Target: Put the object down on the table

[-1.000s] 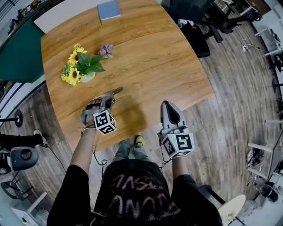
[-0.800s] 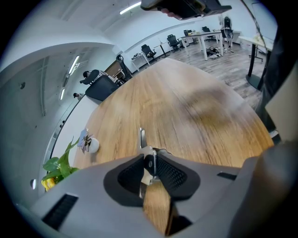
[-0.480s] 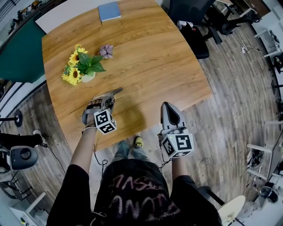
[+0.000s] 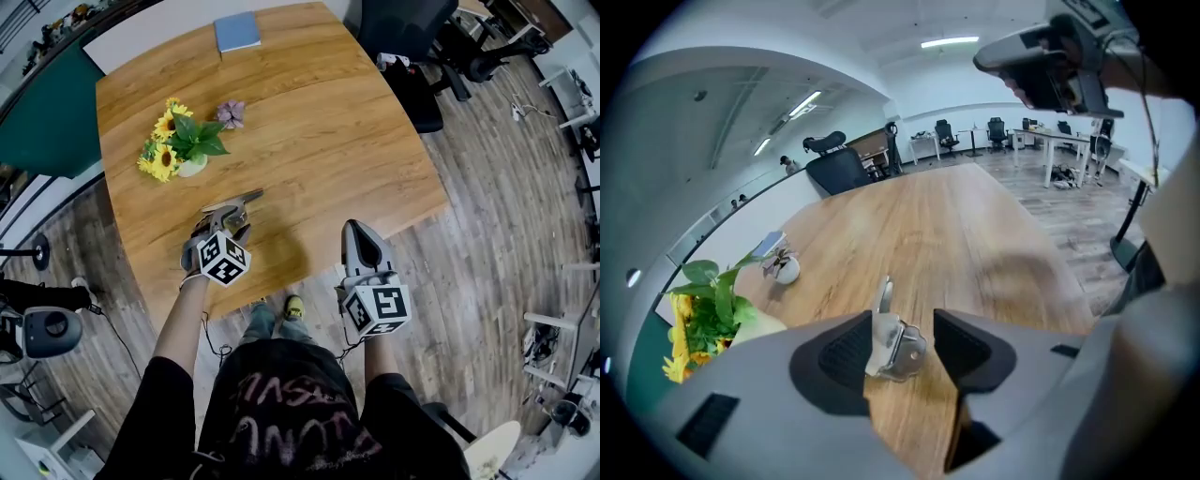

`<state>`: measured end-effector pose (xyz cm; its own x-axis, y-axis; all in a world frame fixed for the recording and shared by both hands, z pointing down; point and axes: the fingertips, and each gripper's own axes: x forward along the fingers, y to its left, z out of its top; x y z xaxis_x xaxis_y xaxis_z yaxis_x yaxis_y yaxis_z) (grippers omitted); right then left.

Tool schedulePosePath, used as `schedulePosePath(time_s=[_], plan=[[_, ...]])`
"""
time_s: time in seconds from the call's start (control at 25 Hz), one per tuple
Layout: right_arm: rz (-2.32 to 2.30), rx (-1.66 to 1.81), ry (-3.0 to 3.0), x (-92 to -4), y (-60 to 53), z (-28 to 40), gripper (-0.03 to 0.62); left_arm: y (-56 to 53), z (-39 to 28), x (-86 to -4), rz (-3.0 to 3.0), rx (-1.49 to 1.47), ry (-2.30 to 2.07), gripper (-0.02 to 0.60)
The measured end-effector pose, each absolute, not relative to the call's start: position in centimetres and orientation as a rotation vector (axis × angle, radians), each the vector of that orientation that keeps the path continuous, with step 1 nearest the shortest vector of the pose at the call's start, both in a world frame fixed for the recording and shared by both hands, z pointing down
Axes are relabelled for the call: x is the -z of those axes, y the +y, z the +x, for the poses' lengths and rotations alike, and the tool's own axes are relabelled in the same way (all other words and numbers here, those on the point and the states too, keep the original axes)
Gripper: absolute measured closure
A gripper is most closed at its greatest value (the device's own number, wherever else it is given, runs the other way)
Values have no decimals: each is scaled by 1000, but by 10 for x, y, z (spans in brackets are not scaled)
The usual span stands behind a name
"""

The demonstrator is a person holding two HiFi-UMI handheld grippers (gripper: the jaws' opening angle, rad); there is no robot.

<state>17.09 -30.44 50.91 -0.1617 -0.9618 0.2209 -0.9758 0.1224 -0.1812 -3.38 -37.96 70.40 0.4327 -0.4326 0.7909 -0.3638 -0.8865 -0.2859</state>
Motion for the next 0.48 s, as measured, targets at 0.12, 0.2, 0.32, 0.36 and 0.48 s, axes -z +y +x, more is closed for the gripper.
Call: schedulePosePath(time_s=[0.12, 0.2, 0.32, 0.36, 0.48], plan=[[2005, -431, -2313, -508, -303, 168, 589, -378, -34, -694, -2643, 1415, 778, 365], [2012, -428, -2313, -507, -300, 167, 589, -376, -36, -687, -2668, 1381, 826, 376], [2015, -446, -2315, -507, -296, 167, 589, -372, -38, -674, -2692, 1342, 883, 417], [2015, -453, -2317, -506, -295, 167, 589, -372, -40, -669, -2695, 1332, 900, 443], [2009, -459, -2334, -503, -292, 163, 589, -370, -46, -656, -2701, 1306, 960, 503]])
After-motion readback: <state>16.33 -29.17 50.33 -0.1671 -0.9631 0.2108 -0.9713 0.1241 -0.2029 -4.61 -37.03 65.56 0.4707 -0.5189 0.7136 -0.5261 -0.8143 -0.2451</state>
